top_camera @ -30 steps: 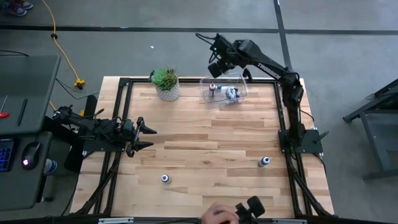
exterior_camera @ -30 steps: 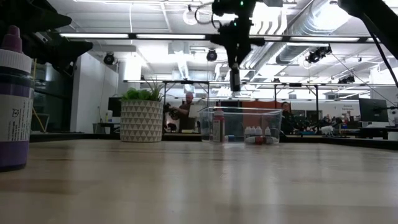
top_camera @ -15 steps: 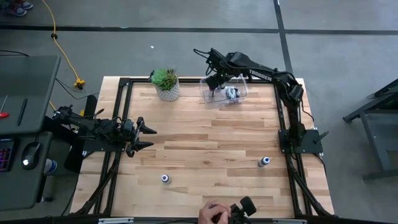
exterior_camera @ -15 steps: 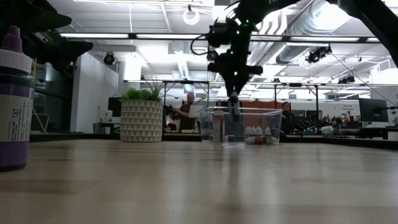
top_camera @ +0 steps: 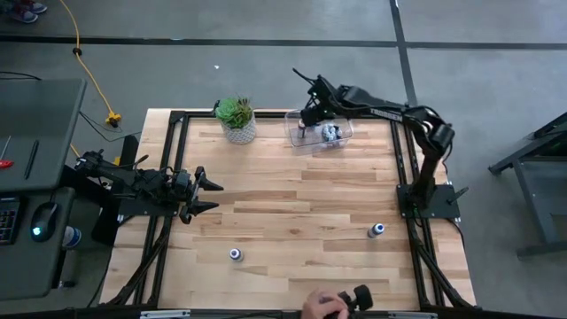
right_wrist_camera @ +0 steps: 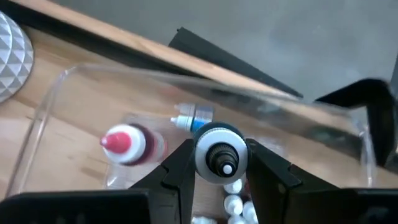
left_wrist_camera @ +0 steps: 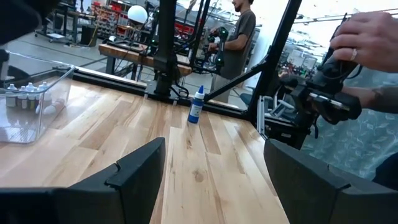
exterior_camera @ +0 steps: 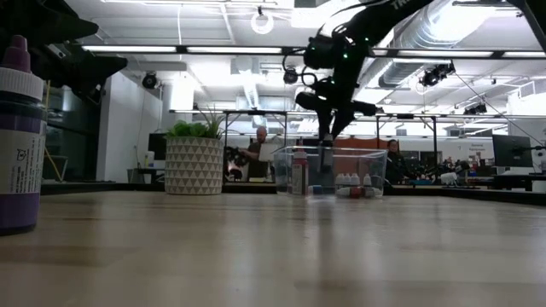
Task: Pick & Place food coloring
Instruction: Put the large black food coloring bottle into the bin
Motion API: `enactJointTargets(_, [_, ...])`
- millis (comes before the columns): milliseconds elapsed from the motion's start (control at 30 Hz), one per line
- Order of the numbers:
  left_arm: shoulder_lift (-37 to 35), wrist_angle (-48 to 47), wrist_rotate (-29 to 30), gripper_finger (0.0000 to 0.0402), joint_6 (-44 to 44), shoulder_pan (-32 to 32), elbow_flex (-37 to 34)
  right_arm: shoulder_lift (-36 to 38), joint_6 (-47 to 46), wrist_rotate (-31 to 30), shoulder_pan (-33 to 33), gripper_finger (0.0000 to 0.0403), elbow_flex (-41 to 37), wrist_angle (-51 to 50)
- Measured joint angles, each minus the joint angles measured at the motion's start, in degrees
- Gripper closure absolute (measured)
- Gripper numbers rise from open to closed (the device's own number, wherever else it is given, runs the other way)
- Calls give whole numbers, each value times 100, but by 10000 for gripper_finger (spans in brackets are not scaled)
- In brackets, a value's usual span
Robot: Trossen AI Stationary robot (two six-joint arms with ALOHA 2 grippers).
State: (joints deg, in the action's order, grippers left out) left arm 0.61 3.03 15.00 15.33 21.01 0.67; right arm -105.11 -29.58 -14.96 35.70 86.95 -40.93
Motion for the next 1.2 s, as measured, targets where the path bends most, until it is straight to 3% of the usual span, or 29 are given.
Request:
enactJointTargets(833, [-1, 0, 0, 130, 0, -1, 0, -321, 5, 666, -11, 294, -237, 173])
enactJointTargets(1200, [0, 0, 0, 130, 0, 0, 0, -429, 438, 791, -13, 280, -237, 219])
